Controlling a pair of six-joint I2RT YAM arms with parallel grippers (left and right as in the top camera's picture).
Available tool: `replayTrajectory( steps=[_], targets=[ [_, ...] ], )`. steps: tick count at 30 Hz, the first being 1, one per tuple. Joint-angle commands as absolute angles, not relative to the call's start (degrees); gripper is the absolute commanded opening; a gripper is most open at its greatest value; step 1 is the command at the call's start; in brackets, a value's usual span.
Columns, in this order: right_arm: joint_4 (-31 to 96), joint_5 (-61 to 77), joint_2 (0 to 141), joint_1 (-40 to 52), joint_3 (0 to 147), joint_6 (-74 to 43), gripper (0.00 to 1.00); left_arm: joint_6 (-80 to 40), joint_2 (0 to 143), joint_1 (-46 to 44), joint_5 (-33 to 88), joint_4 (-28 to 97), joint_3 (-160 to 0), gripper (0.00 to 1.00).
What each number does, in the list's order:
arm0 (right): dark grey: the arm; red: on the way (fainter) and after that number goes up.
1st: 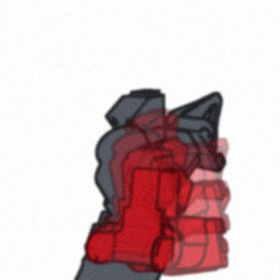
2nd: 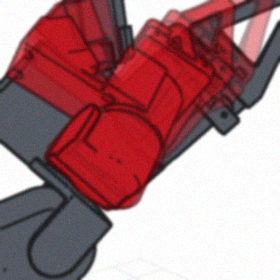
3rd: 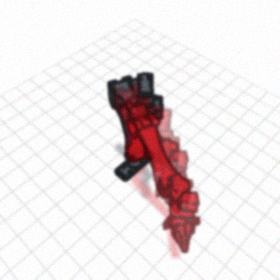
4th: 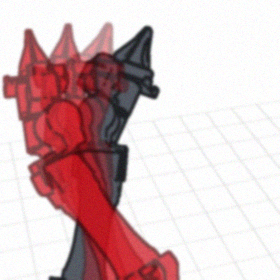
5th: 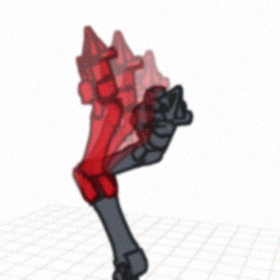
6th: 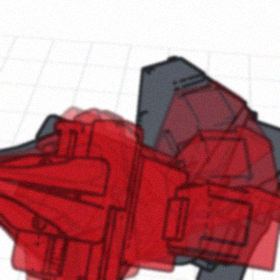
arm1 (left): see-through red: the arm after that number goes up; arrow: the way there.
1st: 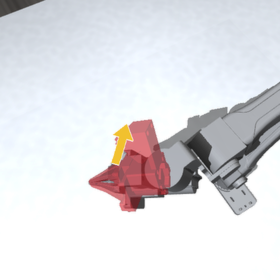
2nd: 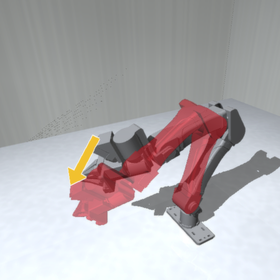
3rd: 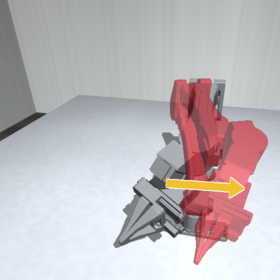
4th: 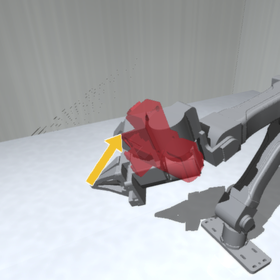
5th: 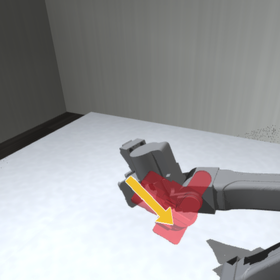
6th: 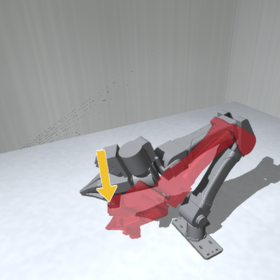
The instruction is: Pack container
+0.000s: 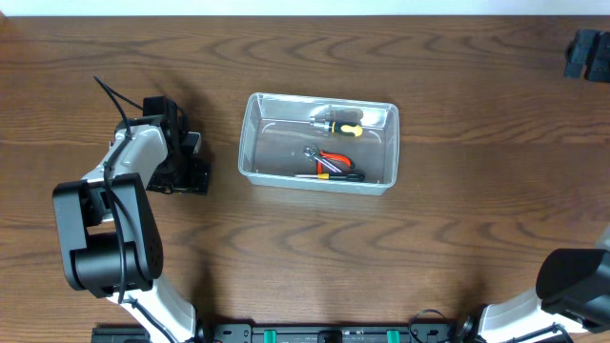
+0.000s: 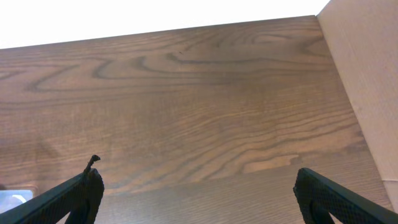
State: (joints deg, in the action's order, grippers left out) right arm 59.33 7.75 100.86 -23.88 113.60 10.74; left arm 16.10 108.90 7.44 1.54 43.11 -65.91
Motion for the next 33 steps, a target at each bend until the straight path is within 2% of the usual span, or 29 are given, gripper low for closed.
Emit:
replayTrajectory(
  steps=[1, 8, 13, 16, 30, 33],
  targets=[
    [59.48, 8.21, 100.44, -23.97, 113.47, 9.89, 0.99, 15.57, 111.33, 7.60, 0.99, 42.94, -63.33, 0.75],
    [59.53, 8.23, 100.44, -23.92, 113.47, 9.89, 0.99, 15.57, 111.33, 7.60, 0.99, 42.92, -63.33, 0.59],
    [59.57, 8.25, 100.44, -23.92, 113.47, 9.89, 0.99, 15.57, 111.33, 7.60, 0.99, 42.61, -63.33, 0.57],
    [59.59, 8.43, 100.44, -23.92, 113.47, 9.91, 0.99, 15.29, 111.33, 7.60, 0.99, 42.04, -63.33, 0.49],
    [59.61, 8.43, 100.44, -23.92, 113.47, 9.91, 0.99, 13.10, 111.33, 7.60, 0.78, 39.03, -63.35, 0.37],
    [59.59, 8.43, 100.42, -23.92, 113.47, 9.91, 0.99, 12.75, 111.33, 7.60, 0.80, 38.39, -63.35, 0.31]
  ],
)
